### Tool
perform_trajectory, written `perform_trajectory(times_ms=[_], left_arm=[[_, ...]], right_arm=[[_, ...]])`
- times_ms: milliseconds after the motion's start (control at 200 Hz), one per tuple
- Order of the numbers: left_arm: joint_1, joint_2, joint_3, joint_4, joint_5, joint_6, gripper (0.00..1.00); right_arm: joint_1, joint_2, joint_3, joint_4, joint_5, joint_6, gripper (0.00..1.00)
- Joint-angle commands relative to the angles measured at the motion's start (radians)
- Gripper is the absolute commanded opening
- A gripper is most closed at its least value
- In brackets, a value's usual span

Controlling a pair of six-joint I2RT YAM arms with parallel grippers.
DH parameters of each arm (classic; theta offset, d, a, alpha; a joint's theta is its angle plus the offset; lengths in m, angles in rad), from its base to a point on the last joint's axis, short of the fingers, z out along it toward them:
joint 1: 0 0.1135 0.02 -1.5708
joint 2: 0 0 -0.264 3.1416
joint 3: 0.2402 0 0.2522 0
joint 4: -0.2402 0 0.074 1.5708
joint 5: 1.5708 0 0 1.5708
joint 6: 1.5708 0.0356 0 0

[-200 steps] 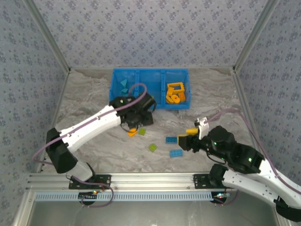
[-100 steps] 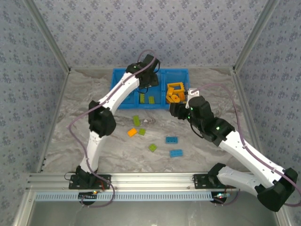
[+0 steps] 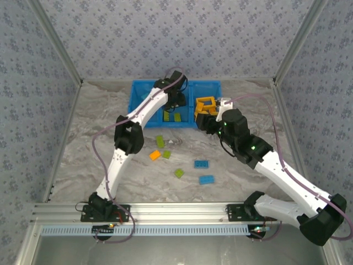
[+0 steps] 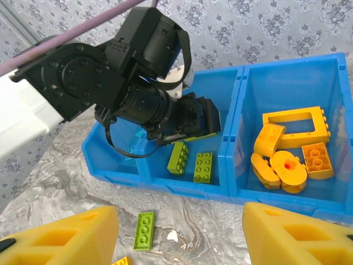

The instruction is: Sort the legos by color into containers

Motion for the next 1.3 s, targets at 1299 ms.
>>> perform_trajectory(times_ms=[1299], left_arm=[[-0.091, -0.644, -0.346, 0.056, -0.313, -0.140, 0.56]], right_arm=[[0.156, 0.041, -0.072, -0.098, -0.054, -0.113, 0.62]])
